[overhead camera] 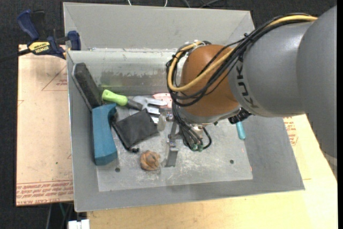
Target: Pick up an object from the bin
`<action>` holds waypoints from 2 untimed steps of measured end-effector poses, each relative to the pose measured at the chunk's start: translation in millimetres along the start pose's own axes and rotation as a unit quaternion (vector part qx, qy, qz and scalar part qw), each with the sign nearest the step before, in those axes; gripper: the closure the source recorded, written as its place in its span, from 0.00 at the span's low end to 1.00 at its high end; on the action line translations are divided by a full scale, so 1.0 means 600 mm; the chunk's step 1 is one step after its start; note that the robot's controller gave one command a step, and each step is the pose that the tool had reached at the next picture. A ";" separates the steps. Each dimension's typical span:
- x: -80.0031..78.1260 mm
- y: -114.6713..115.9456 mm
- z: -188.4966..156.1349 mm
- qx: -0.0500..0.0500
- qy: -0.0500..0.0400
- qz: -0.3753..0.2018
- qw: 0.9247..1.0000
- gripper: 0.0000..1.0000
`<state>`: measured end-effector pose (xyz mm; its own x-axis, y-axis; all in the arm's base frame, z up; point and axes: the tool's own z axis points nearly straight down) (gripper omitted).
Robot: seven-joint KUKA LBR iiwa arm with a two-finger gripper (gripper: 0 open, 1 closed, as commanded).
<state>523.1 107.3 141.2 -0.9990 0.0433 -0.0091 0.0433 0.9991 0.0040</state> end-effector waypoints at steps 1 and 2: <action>0.007 0.070 0.037 0.001 0.002 -0.030 1.000 0.00; -0.023 0.069 0.093 0.000 0.001 0.051 0.999 0.00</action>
Offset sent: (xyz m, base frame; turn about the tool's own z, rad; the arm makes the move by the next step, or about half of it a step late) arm 0.0234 0.0348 -0.0712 0.1425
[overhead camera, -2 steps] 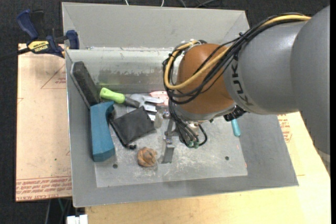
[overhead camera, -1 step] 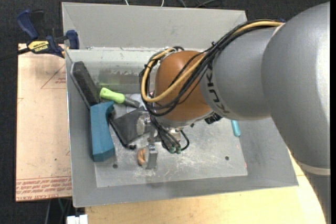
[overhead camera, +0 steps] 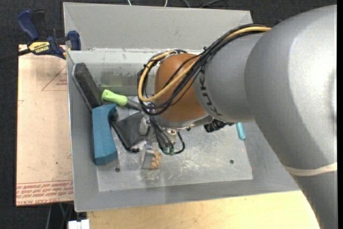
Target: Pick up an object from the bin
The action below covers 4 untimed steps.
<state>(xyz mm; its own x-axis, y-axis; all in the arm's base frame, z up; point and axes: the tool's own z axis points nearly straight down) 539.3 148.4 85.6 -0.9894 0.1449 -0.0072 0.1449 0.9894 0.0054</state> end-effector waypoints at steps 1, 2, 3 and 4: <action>0.005 -0.026 0.014 -0.001 0.001 0.014 1.000 0.00; 0.010 -0.057 0.023 -0.003 -0.001 0.076 0.997 1.00; 0.010 -0.057 0.023 -0.003 -0.001 0.077 0.997 1.00; 0.015 -0.073 -0.083 -0.002 0.002 0.082 0.997 1.00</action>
Offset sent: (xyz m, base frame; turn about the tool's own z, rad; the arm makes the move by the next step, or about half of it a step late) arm -0.0124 -0.0347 -0.0156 0.1540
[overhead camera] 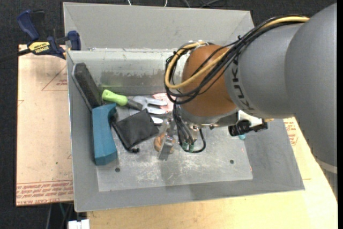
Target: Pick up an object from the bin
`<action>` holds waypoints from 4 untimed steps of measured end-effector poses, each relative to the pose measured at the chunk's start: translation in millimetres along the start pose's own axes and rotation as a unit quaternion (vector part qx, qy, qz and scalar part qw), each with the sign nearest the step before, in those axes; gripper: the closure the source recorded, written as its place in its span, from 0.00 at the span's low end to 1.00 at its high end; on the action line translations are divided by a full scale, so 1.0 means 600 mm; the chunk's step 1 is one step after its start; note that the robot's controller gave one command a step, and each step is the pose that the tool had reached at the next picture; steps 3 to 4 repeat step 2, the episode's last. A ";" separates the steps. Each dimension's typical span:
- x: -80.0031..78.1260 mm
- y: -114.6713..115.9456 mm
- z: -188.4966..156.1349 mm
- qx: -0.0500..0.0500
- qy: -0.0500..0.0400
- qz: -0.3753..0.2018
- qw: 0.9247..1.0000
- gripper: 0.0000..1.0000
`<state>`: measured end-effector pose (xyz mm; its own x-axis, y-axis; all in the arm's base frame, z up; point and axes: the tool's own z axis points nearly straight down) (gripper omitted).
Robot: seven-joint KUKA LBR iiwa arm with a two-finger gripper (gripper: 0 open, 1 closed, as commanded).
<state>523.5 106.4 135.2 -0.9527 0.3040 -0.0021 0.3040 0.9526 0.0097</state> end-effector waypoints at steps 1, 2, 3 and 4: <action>-0.006 -0.002 -0.114 0.001 0.001 -0.011 1.000 1.00; -0.037 -0.018 -0.254 0.000 0.000 0.017 1.000 1.00; -0.037 -0.018 -0.254 0.000 0.000 0.017 1.000 1.00; -0.037 -0.018 -0.254 0.000 0.000 0.017 1.000 1.00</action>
Offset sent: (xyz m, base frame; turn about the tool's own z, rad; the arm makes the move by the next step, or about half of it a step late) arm 0.0194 -0.0223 0.1589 0.0429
